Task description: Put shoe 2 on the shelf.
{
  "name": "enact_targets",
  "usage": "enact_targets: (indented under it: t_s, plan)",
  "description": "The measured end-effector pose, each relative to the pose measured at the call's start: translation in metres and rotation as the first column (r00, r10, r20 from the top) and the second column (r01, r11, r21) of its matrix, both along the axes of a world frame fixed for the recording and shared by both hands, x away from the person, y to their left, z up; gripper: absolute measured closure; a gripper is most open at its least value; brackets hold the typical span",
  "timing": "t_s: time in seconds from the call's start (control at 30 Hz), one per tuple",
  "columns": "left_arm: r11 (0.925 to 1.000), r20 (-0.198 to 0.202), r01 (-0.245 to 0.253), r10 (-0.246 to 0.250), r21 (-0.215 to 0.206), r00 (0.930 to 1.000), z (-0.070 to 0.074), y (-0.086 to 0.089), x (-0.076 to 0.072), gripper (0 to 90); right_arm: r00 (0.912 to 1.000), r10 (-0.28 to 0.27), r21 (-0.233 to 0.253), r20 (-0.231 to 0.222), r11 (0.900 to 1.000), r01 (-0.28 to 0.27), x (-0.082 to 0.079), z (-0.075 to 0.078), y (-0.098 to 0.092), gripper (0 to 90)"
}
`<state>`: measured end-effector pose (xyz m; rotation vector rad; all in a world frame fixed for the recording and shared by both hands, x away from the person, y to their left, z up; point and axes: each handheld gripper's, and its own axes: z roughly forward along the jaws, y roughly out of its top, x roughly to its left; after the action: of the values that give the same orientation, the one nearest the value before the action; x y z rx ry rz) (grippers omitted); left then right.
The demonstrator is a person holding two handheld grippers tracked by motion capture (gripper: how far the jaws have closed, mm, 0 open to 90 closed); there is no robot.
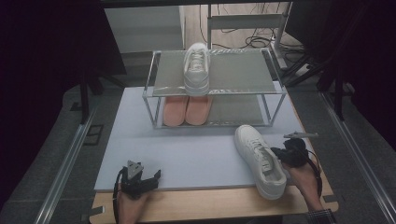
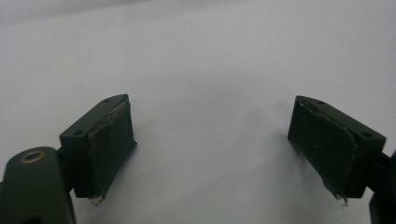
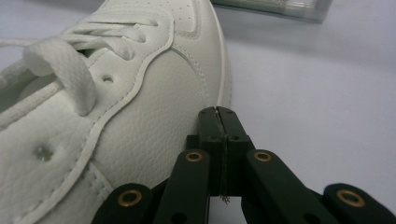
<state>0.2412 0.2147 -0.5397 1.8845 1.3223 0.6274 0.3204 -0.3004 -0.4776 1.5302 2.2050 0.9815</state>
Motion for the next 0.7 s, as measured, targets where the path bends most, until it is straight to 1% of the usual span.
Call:
enact_targets:
  t_s: [0.07, 0.13, 0.23, 0.27, 0.4, 0.5, 0.63, 0.7]
  plan:
    - [1.0000, 0.000, 0.000, 0.000, 0.000, 1.0000, 0.000, 0.000, 0.000, 14.0, 1.0000, 0.001, -0.010, 0.002, 1.000, -0.001, 0.000, 0.001, 0.000, 89.5]
    - [1.0000, 0.000, 0.000, 0.000, -0.001, 1.0000, 0.000, 0.000, 0.000, 14.0, 1.0000, 0.001, 0.010, 0.003, 1.000, -0.001, -0.003, 0.003, -0.003, 88.7]
    - [1.0000, 0.000, 0.000, 0.000, 0.000, 1.0000, 0.000, 0.000, 0.000, 14.0, 1.0000, 0.005, 0.018, 0.006, 1.000, -0.005, -0.007, 0.006, -0.006, 86.9]
    - [1.0000, 0.000, 0.000, 0.000, 0.000, 1.0000, 0.000, 0.000, 0.000, 14.0, 0.9998, 0.010, 0.022, 0.014, 1.000, -0.010, -0.012, 0.010, -0.008, 85.1]
    - [1.0000, 0.000, 0.000, 0.000, 0.001, 1.0000, 0.000, 0.000, 0.000, 14.0, 0.9996, 0.021, 0.044, 0.021, 0.999, -0.022, -0.021, 0.017, -0.013, 81.7]
    - [1.0000, -0.001, 0.001, -0.001, 0.003, 1.0000, 0.000, 0.000, 0.000, 14.0, 0.9991, 0.032, 0.046, 0.027, 0.998, -0.033, -0.027, 0.023, -0.015, 79.0]
    - [1.0000, -0.001, 0.001, -0.001, 0.002, 1.0000, 0.000, 0.000, 0.000, 14.0, 0.9982, 0.041, 0.033, 0.045, 0.999, -0.042, -0.036, 0.031, -0.018, 76.0]
    - [1.0000, -0.001, 0.001, -0.001, 0.002, 1.0000, 0.000, 0.000, 0.000, 14.0, 0.9978, 0.049, 0.048, 0.045, 0.998, -0.051, -0.040, 0.035, -0.020, 73.8]
